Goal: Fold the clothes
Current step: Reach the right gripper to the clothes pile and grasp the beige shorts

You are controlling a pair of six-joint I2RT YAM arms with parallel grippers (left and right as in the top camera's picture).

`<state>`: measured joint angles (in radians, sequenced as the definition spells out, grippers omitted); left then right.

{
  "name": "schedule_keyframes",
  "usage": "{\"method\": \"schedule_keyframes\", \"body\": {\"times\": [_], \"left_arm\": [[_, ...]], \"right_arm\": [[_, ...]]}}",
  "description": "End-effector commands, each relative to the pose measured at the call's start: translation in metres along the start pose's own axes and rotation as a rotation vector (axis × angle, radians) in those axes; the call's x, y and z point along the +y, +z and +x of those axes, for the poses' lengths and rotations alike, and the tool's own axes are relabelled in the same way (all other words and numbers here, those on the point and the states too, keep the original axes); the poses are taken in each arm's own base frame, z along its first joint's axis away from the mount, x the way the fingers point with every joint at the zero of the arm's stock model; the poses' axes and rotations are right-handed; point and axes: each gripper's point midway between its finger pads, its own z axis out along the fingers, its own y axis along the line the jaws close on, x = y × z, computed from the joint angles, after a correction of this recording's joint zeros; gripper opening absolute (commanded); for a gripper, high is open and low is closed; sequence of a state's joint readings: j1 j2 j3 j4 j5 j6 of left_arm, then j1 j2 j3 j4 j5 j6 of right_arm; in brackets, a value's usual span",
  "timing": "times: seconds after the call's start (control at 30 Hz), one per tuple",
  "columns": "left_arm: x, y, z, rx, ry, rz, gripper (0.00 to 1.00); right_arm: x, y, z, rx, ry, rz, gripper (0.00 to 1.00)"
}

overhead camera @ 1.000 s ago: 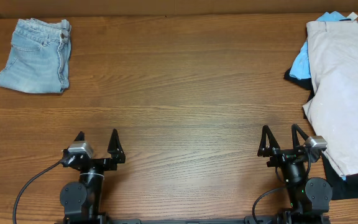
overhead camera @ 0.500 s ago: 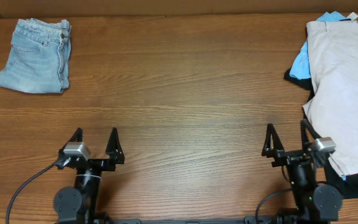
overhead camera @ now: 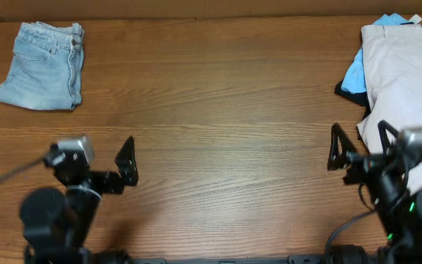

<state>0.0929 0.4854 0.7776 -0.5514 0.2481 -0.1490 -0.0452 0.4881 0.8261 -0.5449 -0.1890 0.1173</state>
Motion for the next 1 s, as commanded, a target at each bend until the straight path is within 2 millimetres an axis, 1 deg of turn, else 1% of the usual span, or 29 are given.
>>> {"method": "schedule_keyframes", "body": {"times": [0.0, 0.03, 0.1, 0.17, 0.23, 0.27, 0.33, 0.4, 0.47, 0.5, 0.57, 0.63, 0.7, 0.73, 0.77, 0.8, 0.83, 0.9, 0.97], "left_arm": [[-0.006, 0.007, -0.035, 0.076, 0.097, 0.006, 1.0], [-0.005, 0.011, -0.038, 0.123, 0.097, 0.002, 1.0], [-0.002, 0.023, -0.039, 0.223, 0.092, -0.008, 1.0], [0.002, 0.036, -0.036, 0.299, 0.088, -0.012, 1.0], [0.007, 0.054, -0.03, 0.361, 0.102, -0.01, 1.0], [0.01, 0.062, -0.025, 0.384, 0.102, -0.009, 1.0], [0.016, 0.078, -0.011, 0.445, 0.084, -0.01, 1.0], [0.022, 0.093, 0.007, 0.519, 0.063, -0.011, 1.0], [0.027, 0.107, 0.022, 0.579, 0.045, -0.012, 1.0], [0.029, 0.113, 0.03, 0.605, 0.036, -0.007, 1.0], [0.028, 0.122, 0.039, 0.636, 0.019, 0.02, 1.0], [0.027, 0.127, 0.045, 0.655, 0.014, 0.038, 1.0], [0.028, 0.128, 0.047, 0.663, 0.017, 0.038, 1.0], [0.028, 0.128, 0.047, 0.663, 0.026, 0.041, 1.0], [0.028, 0.128, 0.047, 0.663, 0.033, 0.044, 1.0], [0.028, 0.128, 0.047, 0.662, 0.04, 0.047, 1.0], [0.028, 0.128, 0.047, 0.662, 0.045, 0.048, 1.0], [0.028, 0.128, 0.047, 0.662, 0.048, 0.049, 1.0], [0.028, 0.128, 0.047, 0.662, 0.048, 0.049, 1.0]], "right_arm": [[0.001, 0.023, -0.023, 0.134, 0.012, 0.016, 1.0], [-0.001, 0.029, -0.024, 0.183, 0.022, 0.026, 1.0], [-0.006, 0.052, -0.024, 0.326, 0.022, 0.047, 1.0], [-0.01, 0.07, -0.021, 0.412, 0.017, 0.056, 1.0], [-0.016, 0.096, -0.018, 0.465, 0.031, 0.064, 1.0], [-0.02, 0.107, -0.013, 0.49, 0.036, 0.068, 1.0], [-0.028, 0.126, 0.008, 0.564, 0.053, 0.08, 1.0], [-0.038, 0.145, 0.029, 0.623, 0.062, 0.103, 1.0], [-0.049, 0.16, 0.043, 0.66, 0.076, 0.124, 1.0], [-0.055, 0.167, 0.049, 0.668, 0.094, 0.138, 1.0], [-0.073, 0.176, 0.053, 0.662, 0.131, 0.182, 0.99], [-0.099, 0.182, 0.051, 0.638, 0.16, 0.245, 0.99], [-0.128, 0.183, 0.046, 0.602, 0.187, 0.305, 0.99], [-0.153, 0.181, 0.041, 0.569, 0.219, 0.358, 0.99], [-0.175, 0.177, 0.036, 0.538, 0.252, 0.406, 0.99], [-0.192, 0.173, 0.033, 0.517, 0.269, 0.437, 0.99], [-0.216, 0.166, 0.028, 0.485, 0.294, 0.486, 0.99], [-0.25, 0.155, 0.023, 0.447, 0.319, 0.549, 0.99], [-0.288, 0.141, 0.026, 0.421, 0.355, 0.621, 0.99]]}}
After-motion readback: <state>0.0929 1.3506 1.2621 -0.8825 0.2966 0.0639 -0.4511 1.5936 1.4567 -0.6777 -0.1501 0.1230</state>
